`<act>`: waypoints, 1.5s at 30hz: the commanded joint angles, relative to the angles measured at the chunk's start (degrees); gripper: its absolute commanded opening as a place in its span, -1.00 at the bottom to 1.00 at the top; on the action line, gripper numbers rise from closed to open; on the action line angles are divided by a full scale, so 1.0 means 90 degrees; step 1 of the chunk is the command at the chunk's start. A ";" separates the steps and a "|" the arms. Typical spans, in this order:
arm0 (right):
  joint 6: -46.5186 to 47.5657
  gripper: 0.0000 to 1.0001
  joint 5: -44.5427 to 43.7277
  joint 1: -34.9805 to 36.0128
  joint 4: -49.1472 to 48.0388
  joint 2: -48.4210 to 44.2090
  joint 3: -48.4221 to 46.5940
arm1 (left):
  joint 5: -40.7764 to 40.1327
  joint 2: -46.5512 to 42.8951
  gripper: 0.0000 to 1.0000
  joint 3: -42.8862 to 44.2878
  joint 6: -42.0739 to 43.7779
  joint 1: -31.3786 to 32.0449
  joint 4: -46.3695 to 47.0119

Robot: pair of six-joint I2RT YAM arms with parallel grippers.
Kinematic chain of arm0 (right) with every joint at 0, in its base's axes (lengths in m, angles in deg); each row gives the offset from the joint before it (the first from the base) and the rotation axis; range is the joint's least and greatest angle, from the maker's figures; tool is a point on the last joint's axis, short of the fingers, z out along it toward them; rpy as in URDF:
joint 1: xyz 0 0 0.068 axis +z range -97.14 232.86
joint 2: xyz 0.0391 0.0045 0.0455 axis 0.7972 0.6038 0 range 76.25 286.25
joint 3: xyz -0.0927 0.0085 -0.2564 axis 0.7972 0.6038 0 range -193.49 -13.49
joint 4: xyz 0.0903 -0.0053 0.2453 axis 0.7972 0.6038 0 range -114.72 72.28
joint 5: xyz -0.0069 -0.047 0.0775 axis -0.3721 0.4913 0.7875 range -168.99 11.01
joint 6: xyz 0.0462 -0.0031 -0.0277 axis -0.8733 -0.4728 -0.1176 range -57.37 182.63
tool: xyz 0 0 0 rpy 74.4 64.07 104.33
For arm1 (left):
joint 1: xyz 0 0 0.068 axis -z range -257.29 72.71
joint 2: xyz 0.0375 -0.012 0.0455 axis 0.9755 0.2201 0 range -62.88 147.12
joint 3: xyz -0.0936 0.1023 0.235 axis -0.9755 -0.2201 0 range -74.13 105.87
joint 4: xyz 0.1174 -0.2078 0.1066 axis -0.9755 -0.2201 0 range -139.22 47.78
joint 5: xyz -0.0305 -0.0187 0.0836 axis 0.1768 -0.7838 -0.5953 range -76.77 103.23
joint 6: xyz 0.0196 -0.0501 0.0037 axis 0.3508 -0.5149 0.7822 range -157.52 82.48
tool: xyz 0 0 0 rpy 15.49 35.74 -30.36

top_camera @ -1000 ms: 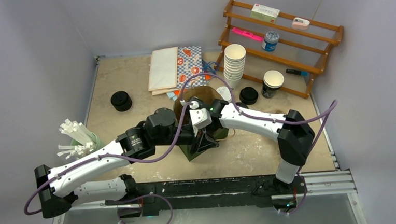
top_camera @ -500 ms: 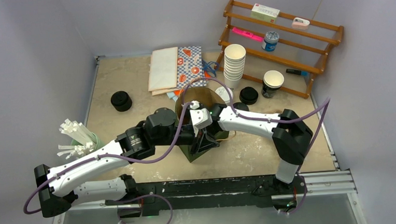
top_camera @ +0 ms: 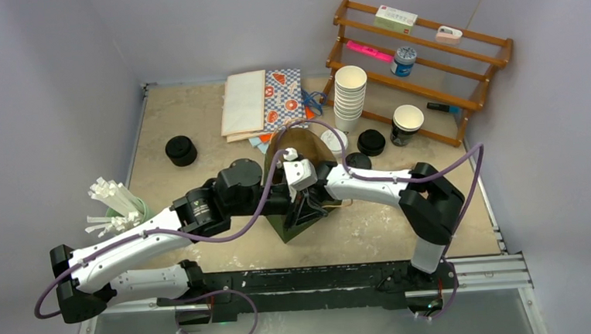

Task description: Pack the takeout coffee

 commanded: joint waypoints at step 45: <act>-0.0193 -0.46 -0.0378 -0.0039 -0.0468 0.0012 0.0474 | -0.5477 -0.0153 0.29 0.2453 -0.1882 -0.0063 -0.3866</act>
